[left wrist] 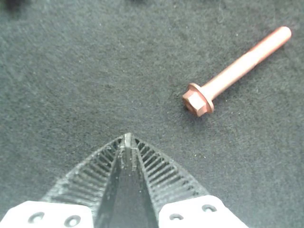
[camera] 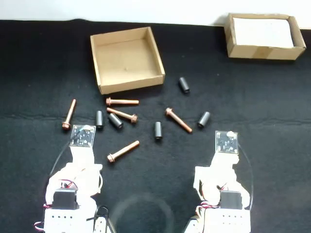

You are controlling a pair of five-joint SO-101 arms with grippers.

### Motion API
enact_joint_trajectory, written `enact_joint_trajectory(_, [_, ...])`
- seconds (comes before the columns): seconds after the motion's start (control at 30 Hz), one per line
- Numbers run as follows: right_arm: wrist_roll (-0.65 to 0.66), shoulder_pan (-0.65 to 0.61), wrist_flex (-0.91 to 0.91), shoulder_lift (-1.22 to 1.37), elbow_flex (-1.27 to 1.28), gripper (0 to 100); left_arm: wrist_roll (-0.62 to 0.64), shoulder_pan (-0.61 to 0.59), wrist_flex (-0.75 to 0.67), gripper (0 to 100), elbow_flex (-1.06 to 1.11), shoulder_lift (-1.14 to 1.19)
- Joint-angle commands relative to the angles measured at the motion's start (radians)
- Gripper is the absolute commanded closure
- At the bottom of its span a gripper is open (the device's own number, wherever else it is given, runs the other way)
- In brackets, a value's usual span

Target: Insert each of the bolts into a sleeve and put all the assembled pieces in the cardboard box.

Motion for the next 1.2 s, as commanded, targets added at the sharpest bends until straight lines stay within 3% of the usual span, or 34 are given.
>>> enact_joint_trajectory(0.0, [-0.003, 0.007, 0.005, -0.007, 0.094, 99.2, -0.006, 0.004, 0.002, 98, 0.016, 0.002])
enact_joint_trajectory(1.17, [-0.003, 0.007, 0.005, -0.007, 0.094, 99.2, -0.006, 0.004, 0.002, 98, 0.016, 0.002])
